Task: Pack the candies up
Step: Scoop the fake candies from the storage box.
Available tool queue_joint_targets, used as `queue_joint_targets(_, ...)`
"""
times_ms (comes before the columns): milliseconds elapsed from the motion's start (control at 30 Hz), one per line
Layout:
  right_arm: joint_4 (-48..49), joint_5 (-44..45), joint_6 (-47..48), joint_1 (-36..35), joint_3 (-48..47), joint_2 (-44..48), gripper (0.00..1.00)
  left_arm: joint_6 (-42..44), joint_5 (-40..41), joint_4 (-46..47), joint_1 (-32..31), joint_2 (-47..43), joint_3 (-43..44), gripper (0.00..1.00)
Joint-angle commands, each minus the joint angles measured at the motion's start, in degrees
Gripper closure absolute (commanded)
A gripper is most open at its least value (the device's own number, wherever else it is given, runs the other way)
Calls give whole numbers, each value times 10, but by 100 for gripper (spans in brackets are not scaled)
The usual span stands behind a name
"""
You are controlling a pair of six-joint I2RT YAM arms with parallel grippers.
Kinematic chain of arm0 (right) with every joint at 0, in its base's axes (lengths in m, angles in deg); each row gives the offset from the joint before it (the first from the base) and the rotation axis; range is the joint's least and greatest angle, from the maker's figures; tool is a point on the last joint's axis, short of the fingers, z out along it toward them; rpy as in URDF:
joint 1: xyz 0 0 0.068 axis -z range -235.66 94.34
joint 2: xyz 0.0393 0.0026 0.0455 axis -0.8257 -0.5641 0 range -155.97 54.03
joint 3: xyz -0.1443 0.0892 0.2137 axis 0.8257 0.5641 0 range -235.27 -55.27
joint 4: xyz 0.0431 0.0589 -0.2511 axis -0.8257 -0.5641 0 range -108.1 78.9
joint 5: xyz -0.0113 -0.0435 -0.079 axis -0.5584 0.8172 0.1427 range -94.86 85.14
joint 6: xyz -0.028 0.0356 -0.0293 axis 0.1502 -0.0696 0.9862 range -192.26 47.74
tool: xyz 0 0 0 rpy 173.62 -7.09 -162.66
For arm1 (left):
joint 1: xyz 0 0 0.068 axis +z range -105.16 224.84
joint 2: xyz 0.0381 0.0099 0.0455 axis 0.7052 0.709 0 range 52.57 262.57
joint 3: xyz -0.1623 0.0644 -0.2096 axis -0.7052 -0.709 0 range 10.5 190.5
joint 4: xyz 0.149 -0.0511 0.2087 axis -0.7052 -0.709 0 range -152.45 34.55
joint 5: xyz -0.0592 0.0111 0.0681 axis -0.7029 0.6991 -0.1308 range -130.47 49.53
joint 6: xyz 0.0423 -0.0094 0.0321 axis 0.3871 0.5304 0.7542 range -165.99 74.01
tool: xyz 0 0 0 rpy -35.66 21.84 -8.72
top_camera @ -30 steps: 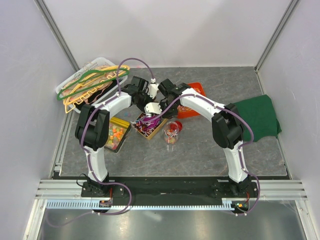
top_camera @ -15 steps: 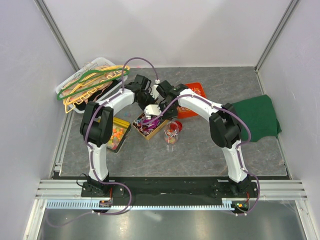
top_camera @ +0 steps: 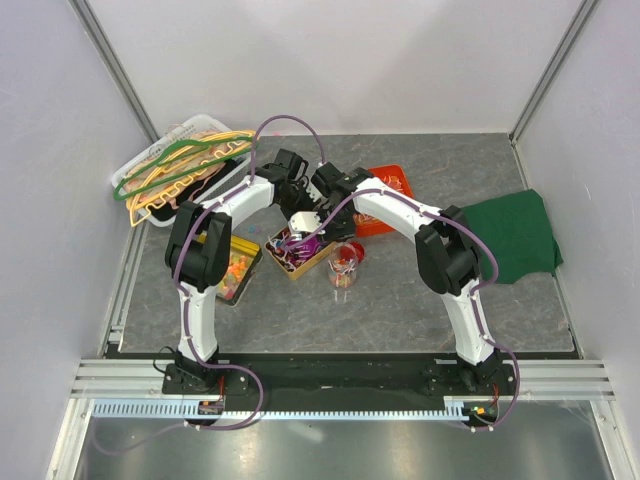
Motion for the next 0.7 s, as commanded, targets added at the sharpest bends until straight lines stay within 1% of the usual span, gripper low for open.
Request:
queue_joint_targets(0,93,49,29,14,-33,-10,100,82,-104,-94,-54,-3,-8,98)
queue_joint_targets(200,86,51,41,15,-46,-8,100,89,-88,-94,-55,2,-5,98)
queue_joint_targets(533,-20,26,53,22,-126,-35,100,76,-33,-68,-64,6,-11,98)
queue_joint_targets(667,-27,20,56,22,-127,-39,100,71,-11,-55,-75,2,-11,98)
